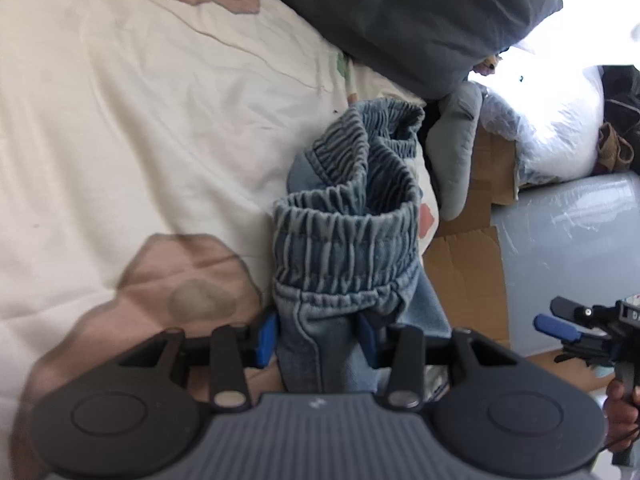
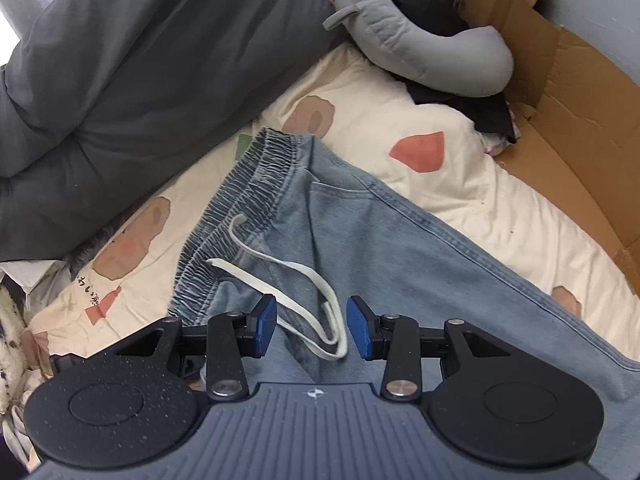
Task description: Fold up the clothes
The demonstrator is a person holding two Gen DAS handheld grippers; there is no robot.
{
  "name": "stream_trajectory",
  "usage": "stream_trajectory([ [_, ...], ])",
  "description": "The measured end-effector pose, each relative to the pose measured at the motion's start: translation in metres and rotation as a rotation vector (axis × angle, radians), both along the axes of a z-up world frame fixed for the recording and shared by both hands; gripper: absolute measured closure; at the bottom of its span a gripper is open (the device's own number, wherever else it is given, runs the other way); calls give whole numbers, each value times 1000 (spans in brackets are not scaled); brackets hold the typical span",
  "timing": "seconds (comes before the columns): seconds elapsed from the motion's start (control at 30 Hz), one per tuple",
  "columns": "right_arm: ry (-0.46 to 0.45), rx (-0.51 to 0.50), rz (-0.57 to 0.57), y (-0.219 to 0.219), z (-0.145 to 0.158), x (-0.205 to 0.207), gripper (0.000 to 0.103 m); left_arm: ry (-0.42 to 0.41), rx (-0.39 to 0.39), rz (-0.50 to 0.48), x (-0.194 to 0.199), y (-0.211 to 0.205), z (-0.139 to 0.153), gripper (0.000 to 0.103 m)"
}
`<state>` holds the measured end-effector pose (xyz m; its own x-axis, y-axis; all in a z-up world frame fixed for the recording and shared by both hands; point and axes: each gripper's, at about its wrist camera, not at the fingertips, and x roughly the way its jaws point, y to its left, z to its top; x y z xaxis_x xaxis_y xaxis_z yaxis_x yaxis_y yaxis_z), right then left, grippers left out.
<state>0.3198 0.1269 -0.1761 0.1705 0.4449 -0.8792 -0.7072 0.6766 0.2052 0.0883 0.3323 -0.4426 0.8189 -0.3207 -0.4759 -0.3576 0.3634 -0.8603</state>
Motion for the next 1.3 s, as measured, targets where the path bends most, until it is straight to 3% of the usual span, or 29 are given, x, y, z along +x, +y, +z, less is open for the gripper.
stream_trajectory([
  [0.2,-1,-34,19,13,-15,5,57,3,36,20,-10,0,9,84],
  [0.3,-21,-49,27,18,-20,10,57,29,94,34,-26,2,25,88],
  [0.6,-118,-59,77,40,-31,22,57,81,213,72,-54,9,73,92],
  [1.0,-239,-34,234,101,-47,50,57,168,323,221,-92,47,109,97],
  [1.3,-280,-98,485,170,-74,63,58,228,417,249,-104,70,125,97],
])
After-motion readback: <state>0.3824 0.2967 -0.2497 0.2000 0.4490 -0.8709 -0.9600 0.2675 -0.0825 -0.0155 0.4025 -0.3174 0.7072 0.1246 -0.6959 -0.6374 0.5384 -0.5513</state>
